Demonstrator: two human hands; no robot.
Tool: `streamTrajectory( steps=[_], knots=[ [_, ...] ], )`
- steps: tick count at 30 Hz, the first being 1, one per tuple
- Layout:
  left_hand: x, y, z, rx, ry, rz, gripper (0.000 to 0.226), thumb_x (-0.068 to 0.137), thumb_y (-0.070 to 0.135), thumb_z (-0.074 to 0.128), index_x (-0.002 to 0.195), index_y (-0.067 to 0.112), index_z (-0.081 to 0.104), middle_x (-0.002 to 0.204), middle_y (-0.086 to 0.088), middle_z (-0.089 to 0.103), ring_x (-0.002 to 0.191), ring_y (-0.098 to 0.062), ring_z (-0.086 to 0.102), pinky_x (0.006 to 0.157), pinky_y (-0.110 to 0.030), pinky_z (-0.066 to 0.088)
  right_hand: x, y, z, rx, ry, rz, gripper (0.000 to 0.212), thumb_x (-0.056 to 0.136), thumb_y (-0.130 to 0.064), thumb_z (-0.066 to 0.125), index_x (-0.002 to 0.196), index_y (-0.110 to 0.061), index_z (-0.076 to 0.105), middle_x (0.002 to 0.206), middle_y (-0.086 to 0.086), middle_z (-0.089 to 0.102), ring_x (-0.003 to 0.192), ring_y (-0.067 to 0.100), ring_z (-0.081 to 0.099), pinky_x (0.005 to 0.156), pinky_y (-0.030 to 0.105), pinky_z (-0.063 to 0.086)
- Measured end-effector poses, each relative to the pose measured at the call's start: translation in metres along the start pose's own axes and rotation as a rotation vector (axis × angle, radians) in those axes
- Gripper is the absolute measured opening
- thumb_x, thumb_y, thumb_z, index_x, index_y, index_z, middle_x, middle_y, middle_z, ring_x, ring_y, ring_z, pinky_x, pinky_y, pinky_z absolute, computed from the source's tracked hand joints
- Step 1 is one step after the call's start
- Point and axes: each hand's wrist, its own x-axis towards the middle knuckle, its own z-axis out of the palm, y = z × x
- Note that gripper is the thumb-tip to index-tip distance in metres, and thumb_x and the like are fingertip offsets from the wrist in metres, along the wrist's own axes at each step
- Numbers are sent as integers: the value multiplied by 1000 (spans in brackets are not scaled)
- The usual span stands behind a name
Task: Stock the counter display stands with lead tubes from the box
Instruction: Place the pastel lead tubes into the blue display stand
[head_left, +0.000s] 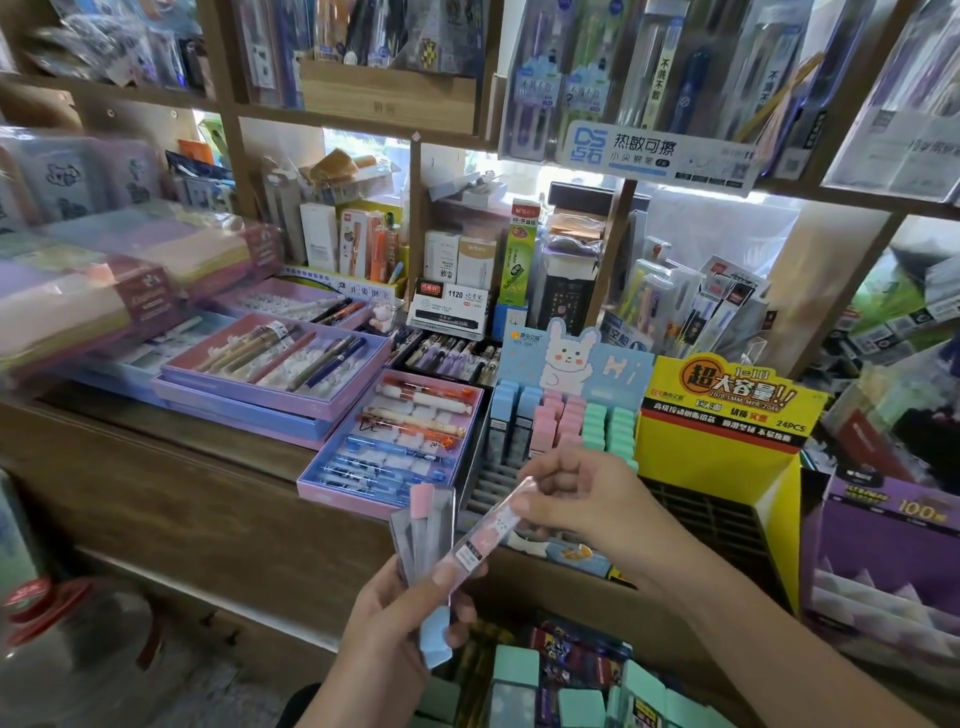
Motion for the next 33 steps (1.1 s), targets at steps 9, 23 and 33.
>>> streamTrajectory(
  steps=[9,23,33],
  knots=[
    [-1,-1,6,77,80,71,26,67,10,83,92,12,77,72,-11,59,55,-17,55,44,-24,44,-53,39,-4,-5,-127,78,37,79,-4,84,111,-18,74,92,10,74,79,21,71,75,29,58],
    [4,-9,0,150,42,41,23,80,17,76,100,5,75,84,-24,68,55,-25,58,42,-29,44,-67,57,19,-63,-11,-56,11,90,-34,79,94,-24,78,92,9,75,88,28,71,79,31,55],
    [9,-11,-6,82,3,8,39,78,9,65,115,-5,62,85,-29,65,54,-28,58,41,-30,46,-47,45,-11,-70,359,-277,12,90,-15,79,95,-25,75,82,5,75,69,19,73,58,28,59]
  ],
)
